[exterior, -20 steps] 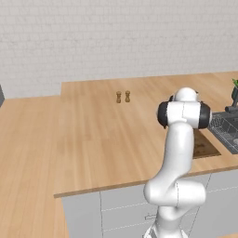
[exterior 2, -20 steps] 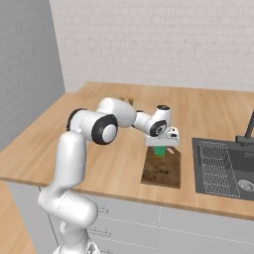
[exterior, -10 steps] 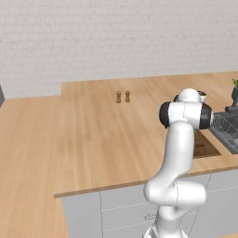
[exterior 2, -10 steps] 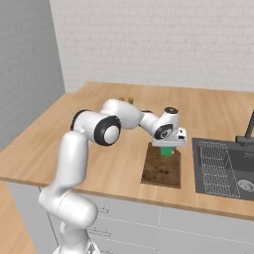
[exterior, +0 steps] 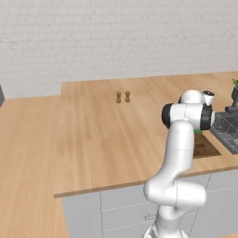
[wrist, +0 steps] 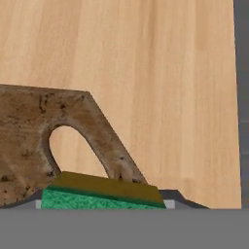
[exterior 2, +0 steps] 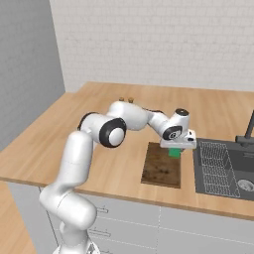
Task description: Pick up the sponge from the counter and clean the cutting board by briefly scrubbing or pressing down on the cutting board. Once finished, release the sponge.
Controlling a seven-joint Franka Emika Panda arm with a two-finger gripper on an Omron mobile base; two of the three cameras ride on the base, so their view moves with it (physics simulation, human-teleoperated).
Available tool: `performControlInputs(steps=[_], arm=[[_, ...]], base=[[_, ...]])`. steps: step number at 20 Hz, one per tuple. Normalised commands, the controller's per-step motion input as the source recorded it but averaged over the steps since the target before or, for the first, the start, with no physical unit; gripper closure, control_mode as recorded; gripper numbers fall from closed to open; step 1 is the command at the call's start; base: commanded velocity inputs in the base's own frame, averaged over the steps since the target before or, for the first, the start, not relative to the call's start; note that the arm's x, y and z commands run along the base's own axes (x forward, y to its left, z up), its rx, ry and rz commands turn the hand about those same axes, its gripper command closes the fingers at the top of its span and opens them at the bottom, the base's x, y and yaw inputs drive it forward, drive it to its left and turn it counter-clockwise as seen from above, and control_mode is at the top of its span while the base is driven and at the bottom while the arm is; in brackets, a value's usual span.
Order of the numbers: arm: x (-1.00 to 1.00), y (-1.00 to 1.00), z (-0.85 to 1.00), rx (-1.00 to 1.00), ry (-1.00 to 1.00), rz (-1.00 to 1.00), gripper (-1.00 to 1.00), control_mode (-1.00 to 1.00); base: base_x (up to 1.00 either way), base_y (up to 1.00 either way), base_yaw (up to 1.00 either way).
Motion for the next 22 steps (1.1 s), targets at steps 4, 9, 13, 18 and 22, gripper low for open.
performControlInputs(steps=[4,9,13,18,22], arm=[[-0.78,-0.17,-0.20,0.00,0.00,0.00,1.00,-1.00],[-1.00,-0.01,-0.26,0.01,0.00,0.00,1.00,-1.00],[-1.00,0.06,-0.28,0.00,0.00,0.00,1.00,-1.00],[-1.00,0.04,-0.35,0.00,0.00,0.00,1.00,-1.00],[-0.99,0.03,-0.35,0.02,0.00,0.00,1.00,-1.00]], base=[[0.00,0.00,0.00],[0.00,0.00,0.00],[0.00,0.00,0.00],[0.00,0.00,0.00],[0.00,0.00,0.00]])
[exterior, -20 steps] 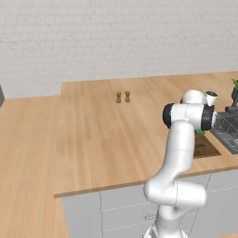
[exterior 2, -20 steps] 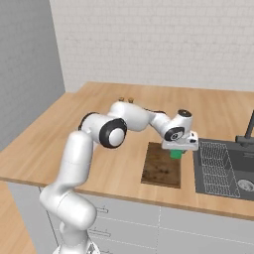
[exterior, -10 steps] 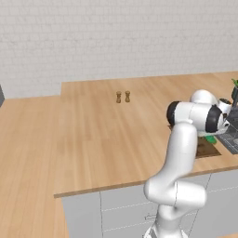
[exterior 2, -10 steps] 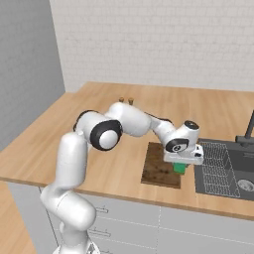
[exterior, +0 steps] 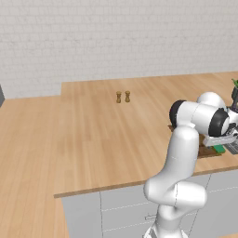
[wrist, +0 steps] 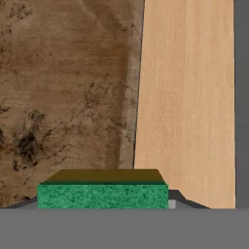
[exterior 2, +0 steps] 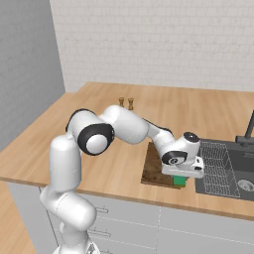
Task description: Pick up the sponge from the counter and clean the cutting board by briefly scrubbing or pressing down on the cutting board. Once finished, release the sponge.
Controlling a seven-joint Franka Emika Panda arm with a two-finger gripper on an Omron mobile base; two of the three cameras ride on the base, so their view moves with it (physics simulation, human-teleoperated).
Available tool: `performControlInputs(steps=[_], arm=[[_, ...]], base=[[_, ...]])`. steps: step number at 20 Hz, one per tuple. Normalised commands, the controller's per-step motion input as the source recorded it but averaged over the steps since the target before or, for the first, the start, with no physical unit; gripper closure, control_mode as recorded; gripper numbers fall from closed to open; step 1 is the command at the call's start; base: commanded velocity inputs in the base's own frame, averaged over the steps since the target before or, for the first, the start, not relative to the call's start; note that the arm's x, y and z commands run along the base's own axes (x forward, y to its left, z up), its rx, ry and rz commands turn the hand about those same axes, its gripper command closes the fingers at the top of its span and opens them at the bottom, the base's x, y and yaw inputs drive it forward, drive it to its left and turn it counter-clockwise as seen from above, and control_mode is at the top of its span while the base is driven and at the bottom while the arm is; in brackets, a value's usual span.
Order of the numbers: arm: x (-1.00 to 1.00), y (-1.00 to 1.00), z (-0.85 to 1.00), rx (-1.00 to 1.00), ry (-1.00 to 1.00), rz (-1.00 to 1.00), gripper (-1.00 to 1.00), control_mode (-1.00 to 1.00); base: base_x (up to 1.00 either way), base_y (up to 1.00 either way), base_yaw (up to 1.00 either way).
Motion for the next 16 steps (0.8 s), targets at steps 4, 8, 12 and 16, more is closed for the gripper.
performControlInputs(steps=[4,8,12,16], arm=[[-0.71,0.21,-0.24,0.14,0.00,-0.04,1.00,-1.00],[-0.17,0.52,-0.06,0.18,0.05,-0.09,1.00,-1.00],[-0.01,0.60,0.00,0.07,0.00,-0.04,1.00,-1.00],[0.01,0.46,0.00,0.00,0.00,-0.03,1.00,-1.00]], base=[[0.00,0.00,0.00],[0.00,0.00,0.00],[0.00,0.00,0.00],[0.00,0.00,0.00]])
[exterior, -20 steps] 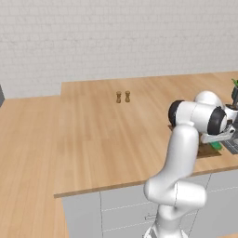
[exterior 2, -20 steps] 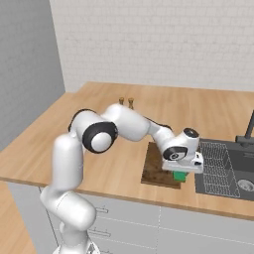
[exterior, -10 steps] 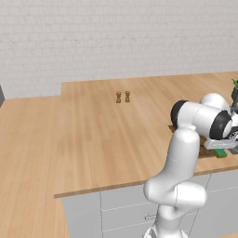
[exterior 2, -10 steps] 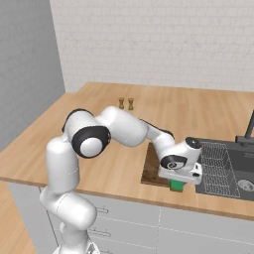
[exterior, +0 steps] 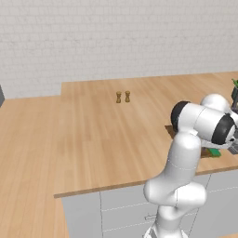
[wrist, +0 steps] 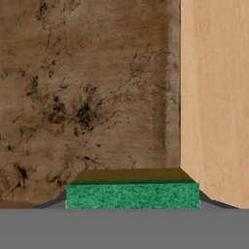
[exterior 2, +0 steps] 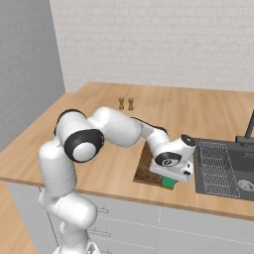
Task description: Pick up the sponge from the counter and clean the cutting board by briefly scrubbing or pressing down on the cutting board. Once finished, release the sponge.
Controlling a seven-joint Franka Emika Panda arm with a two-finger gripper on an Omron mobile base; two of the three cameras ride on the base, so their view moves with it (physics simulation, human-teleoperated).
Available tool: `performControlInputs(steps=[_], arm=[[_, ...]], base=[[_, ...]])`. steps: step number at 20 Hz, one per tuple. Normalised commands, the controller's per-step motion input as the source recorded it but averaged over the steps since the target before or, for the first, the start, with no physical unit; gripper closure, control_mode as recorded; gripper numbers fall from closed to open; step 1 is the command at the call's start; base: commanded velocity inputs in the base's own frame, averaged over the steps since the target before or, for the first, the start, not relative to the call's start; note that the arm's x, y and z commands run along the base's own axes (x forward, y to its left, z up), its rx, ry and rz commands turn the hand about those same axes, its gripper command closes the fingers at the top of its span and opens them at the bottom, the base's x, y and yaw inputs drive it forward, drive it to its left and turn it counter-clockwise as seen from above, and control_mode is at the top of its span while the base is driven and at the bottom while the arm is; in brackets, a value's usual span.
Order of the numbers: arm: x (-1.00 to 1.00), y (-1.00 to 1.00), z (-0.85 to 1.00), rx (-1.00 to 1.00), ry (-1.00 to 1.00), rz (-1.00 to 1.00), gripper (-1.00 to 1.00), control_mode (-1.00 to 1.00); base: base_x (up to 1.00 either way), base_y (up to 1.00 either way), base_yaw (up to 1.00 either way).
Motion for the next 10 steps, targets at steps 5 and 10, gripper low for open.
performControlInputs(steps=[5,10], arm=[[0.05,0.32,0.00,-0.09,-0.05,-0.11,1.00,-1.00],[0.29,0.33,0.00,-0.20,-0.07,-0.15,1.00,-1.00]], base=[[0.00,0.00,0.00],[0.00,0.00,0.00]])
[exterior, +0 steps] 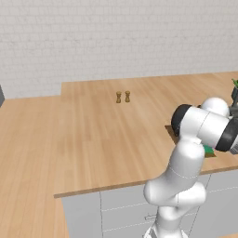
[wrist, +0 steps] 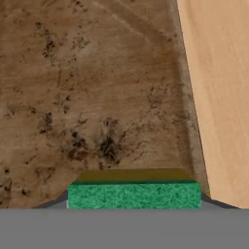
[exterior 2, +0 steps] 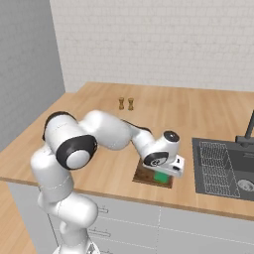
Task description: Pick up the sponge from the counter and clean the cutting board by briefly scrubbing or pressing down on the cutting board. Once finished, release the sponge.
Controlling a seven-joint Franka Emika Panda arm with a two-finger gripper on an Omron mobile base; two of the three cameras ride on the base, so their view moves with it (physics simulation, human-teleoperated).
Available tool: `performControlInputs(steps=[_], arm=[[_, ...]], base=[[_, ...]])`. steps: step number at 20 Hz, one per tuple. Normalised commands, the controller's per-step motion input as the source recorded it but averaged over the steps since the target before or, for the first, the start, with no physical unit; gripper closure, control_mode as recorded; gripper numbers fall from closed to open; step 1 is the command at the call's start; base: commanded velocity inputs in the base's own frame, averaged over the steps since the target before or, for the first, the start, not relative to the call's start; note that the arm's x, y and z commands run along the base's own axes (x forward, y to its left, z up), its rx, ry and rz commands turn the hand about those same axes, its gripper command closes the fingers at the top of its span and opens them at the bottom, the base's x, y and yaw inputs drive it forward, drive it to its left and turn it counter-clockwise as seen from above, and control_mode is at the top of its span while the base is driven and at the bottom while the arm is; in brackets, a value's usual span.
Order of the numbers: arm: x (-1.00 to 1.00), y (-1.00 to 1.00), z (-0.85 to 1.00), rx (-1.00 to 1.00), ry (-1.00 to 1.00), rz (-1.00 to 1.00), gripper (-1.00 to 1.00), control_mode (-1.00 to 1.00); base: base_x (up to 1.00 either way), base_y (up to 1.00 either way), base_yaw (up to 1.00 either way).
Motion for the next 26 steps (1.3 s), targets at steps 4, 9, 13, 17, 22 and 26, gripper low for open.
performControlInputs(steps=[4,9,13,17,22,26], arm=[[0.35,0.41,-0.01,-0.21,-0.07,-0.16,1.00,-1.00],[0.12,0.12,-0.27,-0.02,-0.03,-0.11,1.00,-1.00],[0.14,-0.01,-0.38,0.00,0.00,0.00,1.00,-1.00],[0.56,-0.01,-0.16,0.00,0.00,0.00,1.00,-1.00],[0.69,0.00,0.00,0.00,0.00,0.00,1.00,-1.00],[0.58,0.07,0.00,0.00,0.00,0.00,1.00,-1.00]], base=[[0.00,0.00,0.00],[0.00,0.00,0.00],[0.00,0.00,0.00],[0.00,0.00,0.00],[0.00,0.00,0.00],[0.00,0.00,0.00]])
